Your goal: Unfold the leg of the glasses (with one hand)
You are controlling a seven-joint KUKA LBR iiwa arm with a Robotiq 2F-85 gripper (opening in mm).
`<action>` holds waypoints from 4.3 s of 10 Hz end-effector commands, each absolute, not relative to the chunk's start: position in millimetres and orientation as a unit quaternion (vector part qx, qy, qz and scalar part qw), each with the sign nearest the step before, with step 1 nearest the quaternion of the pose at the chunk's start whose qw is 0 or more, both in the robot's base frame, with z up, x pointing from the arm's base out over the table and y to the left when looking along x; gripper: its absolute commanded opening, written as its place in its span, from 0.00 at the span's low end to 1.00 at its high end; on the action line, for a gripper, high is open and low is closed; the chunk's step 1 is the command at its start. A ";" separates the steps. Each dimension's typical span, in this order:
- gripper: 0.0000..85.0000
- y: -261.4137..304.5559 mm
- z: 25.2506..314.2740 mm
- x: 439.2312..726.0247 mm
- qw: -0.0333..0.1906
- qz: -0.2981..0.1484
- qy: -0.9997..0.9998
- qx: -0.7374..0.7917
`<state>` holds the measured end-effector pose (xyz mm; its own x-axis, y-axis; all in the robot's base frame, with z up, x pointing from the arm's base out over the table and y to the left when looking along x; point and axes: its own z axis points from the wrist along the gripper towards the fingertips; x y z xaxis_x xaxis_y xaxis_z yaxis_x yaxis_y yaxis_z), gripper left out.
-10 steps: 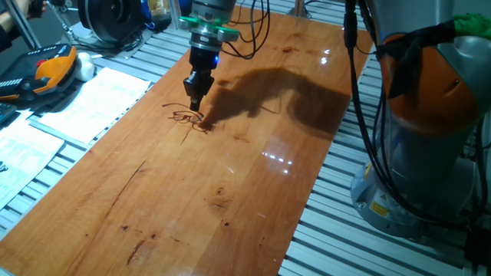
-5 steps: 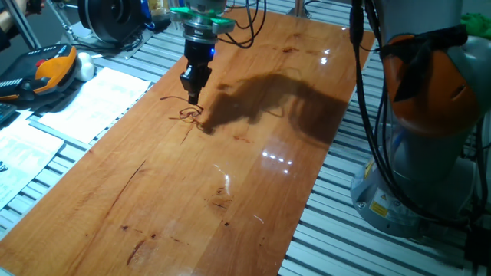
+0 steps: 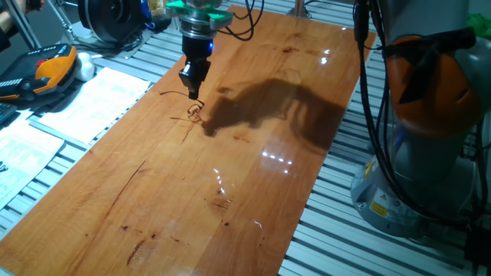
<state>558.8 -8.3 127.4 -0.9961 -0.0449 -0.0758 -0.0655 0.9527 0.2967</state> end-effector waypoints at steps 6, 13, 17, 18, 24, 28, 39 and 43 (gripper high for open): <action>0.00 -6.8 149.4 556.2 0.049 0.076 0.995 -0.047; 0.00 -7.8 159.0 553.9 0.066 -0.070 0.989 -0.114; 0.00 -6.4 159.7 553.7 0.070 -0.147 0.974 -0.161; 0.00 -5.0 158.2 554.0 0.071 -0.169 0.968 -0.173; 0.00 -0.9 147.3 551.3 0.067 -0.162 0.971 -0.162; 0.00 4.1 138.6 549.7 0.063 -0.149 0.975 -0.149; 0.00 57.3 106.2 534.4 0.077 -0.134 0.984 -0.094; 0.20 69.5 99.5 534.4 0.078 -0.125 0.985 -0.089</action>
<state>534.4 69.5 99.7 -0.9721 -0.1941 -0.1318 -0.1548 0.9528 -0.2612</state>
